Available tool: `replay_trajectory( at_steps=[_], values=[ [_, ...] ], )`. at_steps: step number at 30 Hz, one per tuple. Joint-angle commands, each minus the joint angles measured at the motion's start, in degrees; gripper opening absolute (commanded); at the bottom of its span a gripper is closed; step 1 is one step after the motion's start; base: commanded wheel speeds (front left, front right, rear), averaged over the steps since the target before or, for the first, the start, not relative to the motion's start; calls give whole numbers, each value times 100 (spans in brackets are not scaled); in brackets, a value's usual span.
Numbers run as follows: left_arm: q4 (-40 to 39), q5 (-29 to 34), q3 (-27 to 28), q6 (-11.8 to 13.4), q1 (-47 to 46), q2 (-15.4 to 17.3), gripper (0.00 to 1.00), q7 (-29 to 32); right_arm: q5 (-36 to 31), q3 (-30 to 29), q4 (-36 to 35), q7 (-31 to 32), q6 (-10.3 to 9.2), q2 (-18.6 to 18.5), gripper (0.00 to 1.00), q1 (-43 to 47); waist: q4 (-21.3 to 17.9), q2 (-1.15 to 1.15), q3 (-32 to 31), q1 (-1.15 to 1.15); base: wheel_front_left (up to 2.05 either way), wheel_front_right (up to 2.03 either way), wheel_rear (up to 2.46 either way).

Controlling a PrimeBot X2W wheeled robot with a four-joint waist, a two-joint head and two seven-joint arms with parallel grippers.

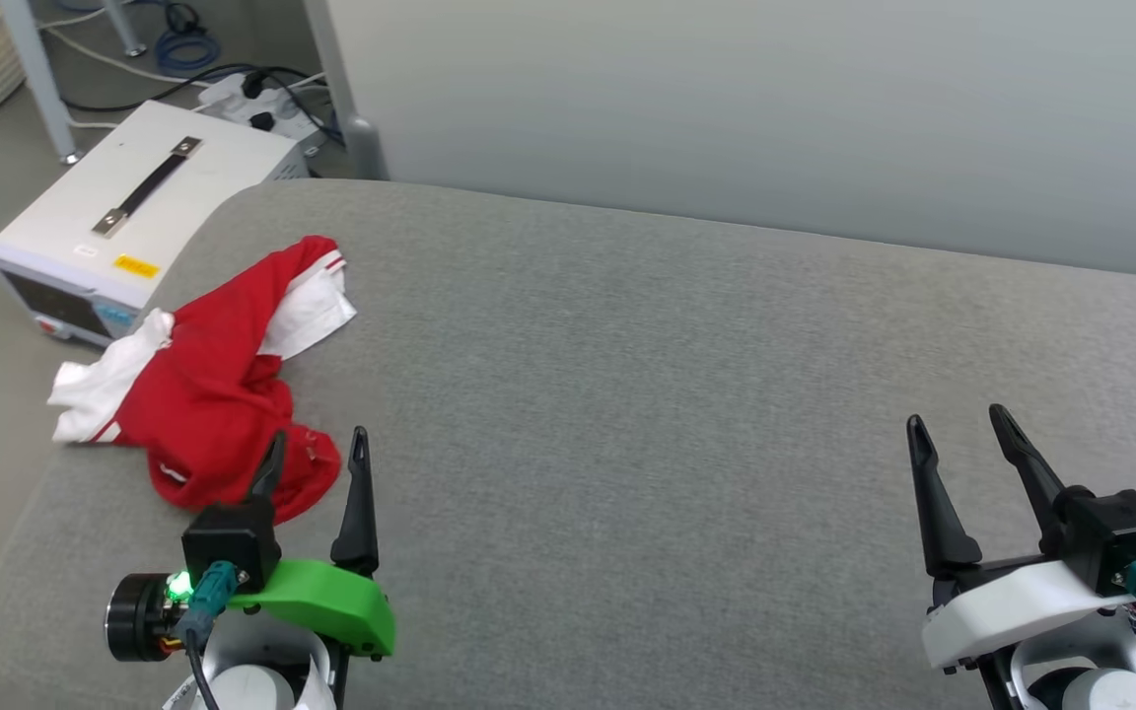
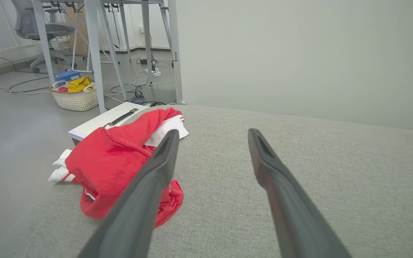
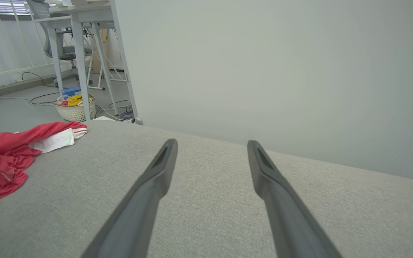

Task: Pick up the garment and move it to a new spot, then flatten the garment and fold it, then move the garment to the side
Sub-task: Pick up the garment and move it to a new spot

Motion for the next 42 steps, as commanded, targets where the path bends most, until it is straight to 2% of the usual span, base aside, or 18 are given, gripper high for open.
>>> replay_trajectory(
  at_steps=[1,19,31,42],
  values=[
    [34,-38,44,-36,-95,-12,100,-65,-38,23,-60,0,-3,-6,100,53,274,0,29,0,0,0,0],
    [140,-242,259,-151,-145,-22,100,-291,-206,320,-245,-24,-4,-13,100,-7,1475,0,48,0,0,0,0],
    [208,-368,348,-168,-186,-26,100,-433,-158,416,-393,-30,-4,-12,100,-38,1949,0,102,0,0,0,0],
    [265,-466,349,-114,-307,-29,100,-564,-93,467,-513,37,-5,-45,100,-54,2224,0,207,0,0,0,0]
  ],
)
